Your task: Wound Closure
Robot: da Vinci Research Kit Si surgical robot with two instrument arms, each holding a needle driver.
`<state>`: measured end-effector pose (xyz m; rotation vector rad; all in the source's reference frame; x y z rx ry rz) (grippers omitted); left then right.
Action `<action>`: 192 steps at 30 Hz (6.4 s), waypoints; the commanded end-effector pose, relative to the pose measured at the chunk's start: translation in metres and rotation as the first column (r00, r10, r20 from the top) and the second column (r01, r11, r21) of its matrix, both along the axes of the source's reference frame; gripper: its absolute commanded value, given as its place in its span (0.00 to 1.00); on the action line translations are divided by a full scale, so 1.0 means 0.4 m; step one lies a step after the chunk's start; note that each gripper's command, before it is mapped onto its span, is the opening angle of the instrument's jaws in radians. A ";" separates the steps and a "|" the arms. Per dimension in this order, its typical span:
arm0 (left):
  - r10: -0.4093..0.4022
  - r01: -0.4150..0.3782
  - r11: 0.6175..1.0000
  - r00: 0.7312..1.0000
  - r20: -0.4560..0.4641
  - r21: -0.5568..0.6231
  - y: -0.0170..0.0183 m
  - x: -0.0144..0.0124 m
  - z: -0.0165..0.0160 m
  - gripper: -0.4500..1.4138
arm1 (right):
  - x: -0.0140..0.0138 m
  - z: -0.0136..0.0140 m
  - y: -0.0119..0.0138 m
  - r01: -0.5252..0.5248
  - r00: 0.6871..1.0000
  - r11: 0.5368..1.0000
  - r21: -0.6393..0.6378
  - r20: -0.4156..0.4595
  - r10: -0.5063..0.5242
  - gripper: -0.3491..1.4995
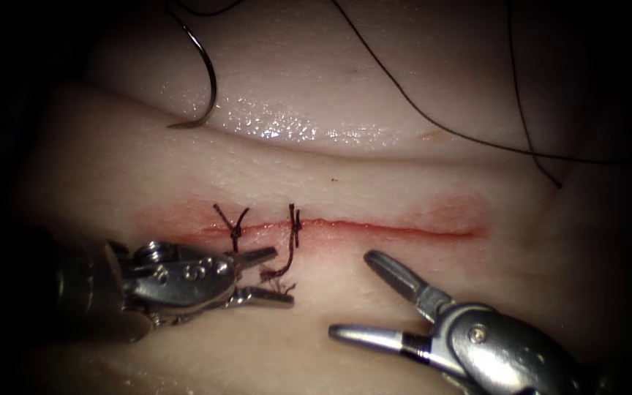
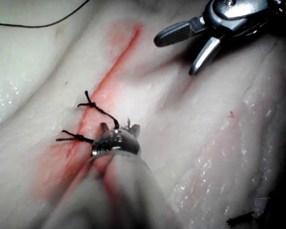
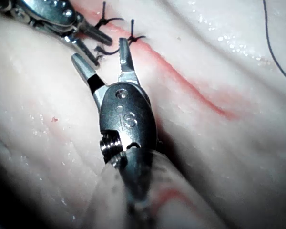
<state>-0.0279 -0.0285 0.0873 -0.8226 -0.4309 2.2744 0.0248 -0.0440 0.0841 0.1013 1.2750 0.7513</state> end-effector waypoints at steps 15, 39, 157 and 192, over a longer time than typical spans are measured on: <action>0.017 -0.017 1.000 1.000 0.002 -0.016 0.0006 -0.0030 0.0018 0.18 | 0.0033 0.0016 -0.0011 0.002 1.000 1.000 -0.003 0.006 -0.002 0.69; 0.060 -0.060 0.998 0.998 0.006 -0.026 0.0055 -0.0010 -0.0043 0.07 | 0.0117 0.0104 0.0064 0.325 0.942 0.897 -0.301 0.191 -0.277 0.73; 0.344 -0.319 0.933 0.926 -0.154 0.163 -0.0016 0.0408 0.0032 0.32 | 0.0095 0.0154 0.0015 0.402 0.900 0.777 -0.485 0.367 -0.236 0.99; 0.357 -0.337 0.930 0.924 -0.135 0.151 0.0190 0.0556 0.0111 0.28 | 0.0080 0.0149 -0.0011 0.399 0.902 0.784 -0.475 0.357 -0.243 0.98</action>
